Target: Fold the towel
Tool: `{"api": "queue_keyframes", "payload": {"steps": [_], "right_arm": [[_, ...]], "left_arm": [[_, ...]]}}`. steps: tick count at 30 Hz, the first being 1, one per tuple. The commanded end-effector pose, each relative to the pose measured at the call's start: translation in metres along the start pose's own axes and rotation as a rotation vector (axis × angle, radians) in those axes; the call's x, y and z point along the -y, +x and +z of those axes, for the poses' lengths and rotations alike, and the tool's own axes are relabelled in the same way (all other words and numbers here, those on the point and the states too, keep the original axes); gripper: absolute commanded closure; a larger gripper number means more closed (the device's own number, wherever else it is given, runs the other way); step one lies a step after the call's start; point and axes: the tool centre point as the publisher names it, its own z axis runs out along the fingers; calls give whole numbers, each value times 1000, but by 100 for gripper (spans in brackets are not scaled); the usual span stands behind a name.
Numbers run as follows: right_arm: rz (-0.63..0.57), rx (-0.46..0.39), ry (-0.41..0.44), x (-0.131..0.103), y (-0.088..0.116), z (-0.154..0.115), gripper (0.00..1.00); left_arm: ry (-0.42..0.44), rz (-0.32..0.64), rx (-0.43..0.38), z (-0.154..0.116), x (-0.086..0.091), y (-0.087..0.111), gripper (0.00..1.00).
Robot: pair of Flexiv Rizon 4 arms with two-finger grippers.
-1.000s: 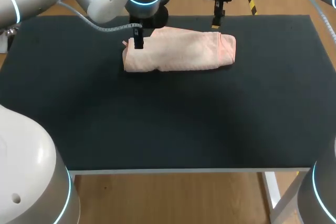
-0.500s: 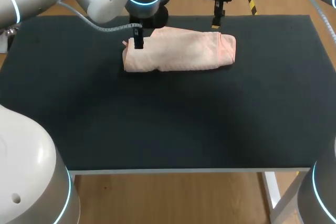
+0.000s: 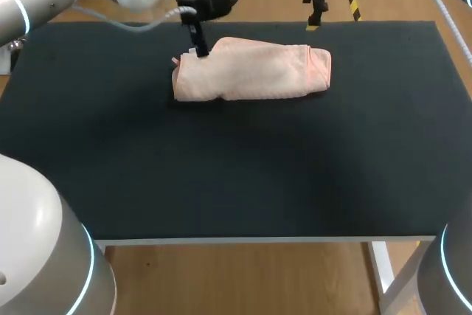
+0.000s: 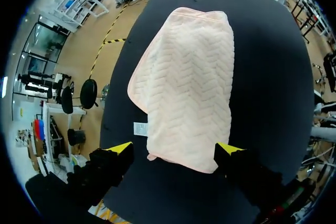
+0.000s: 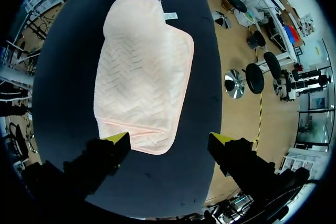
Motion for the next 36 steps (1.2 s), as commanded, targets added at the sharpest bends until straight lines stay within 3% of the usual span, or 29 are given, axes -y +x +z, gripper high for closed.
{"api": "queue_keyframes", "payload": {"steps": [1, 9, 17, 29, 33, 36], "right_arm": [[-1, -48, -5, 1, -19, 6, 0], [-1, -48, -5, 1, -19, 6, 0], [-1, -48, -5, 1, -19, 6, 0], [-1, -48, -5, 1, -19, 6, 0], [-1, -48, -5, 1, -19, 6, 0], [-1, -48, -5, 1, -19, 6, 0]], "left_arm": [[288, -71, -268, 1, -25, -10, 0], [460, 38, -266, -16, -85, -18, 0], [516, 92, -217, -24, -125, -12, 0], [724, -62, -222, -26, -145, -9, 0], [743, -63, -202, -25, -146, -10, 0], [696, -86, -182, -25, -148, -10, 0]]}}
